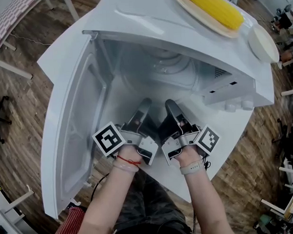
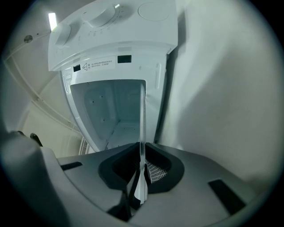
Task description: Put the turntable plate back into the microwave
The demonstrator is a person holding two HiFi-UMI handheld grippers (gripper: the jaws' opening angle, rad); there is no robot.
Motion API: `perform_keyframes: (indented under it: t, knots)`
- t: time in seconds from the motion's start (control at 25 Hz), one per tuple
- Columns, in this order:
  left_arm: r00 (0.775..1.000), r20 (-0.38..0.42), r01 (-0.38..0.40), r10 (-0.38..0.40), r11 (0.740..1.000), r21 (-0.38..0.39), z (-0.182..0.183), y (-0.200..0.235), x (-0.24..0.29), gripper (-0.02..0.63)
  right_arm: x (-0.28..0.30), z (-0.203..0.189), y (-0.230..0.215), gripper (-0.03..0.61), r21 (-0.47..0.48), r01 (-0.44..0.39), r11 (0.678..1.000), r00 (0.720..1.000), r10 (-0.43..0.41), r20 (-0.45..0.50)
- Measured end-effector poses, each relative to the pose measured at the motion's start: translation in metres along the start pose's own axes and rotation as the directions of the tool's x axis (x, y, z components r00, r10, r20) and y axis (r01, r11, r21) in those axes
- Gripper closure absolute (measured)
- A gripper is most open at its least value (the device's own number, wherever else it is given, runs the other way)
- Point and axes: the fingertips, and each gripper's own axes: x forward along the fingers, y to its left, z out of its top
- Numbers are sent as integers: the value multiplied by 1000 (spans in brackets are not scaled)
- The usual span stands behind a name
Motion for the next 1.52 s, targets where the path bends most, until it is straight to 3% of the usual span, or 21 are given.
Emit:
perform_keyframes:
  t: [1.04,1.52]
  knots:
    - [999,-12,30,-30,999,-14,13,-10,27,578,21,20,12,526,-1,-29,1000,999,29,21]
    - [998,-48,32,-30,999,40,12,-12,27,578,31,34,10,525,12,-31,999,998,30,63]
